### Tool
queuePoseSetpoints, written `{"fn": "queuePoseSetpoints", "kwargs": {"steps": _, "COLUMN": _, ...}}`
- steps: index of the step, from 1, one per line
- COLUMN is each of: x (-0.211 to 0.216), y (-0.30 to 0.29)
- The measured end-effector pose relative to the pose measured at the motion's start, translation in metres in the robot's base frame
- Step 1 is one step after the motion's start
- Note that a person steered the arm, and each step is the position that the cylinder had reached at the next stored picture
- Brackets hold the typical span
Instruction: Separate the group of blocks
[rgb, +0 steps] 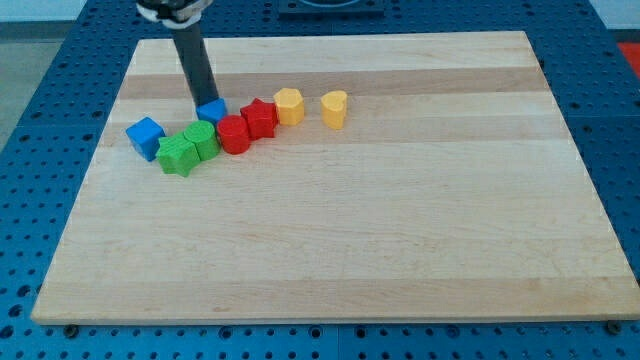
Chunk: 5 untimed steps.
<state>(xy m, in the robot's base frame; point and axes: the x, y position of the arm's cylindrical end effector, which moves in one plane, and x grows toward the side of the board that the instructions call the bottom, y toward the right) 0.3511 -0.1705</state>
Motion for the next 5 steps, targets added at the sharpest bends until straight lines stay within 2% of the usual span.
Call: {"fn": "queuePoseSetpoints", "kwargs": {"steps": 5, "x": 0.106, "y": -0.003}}
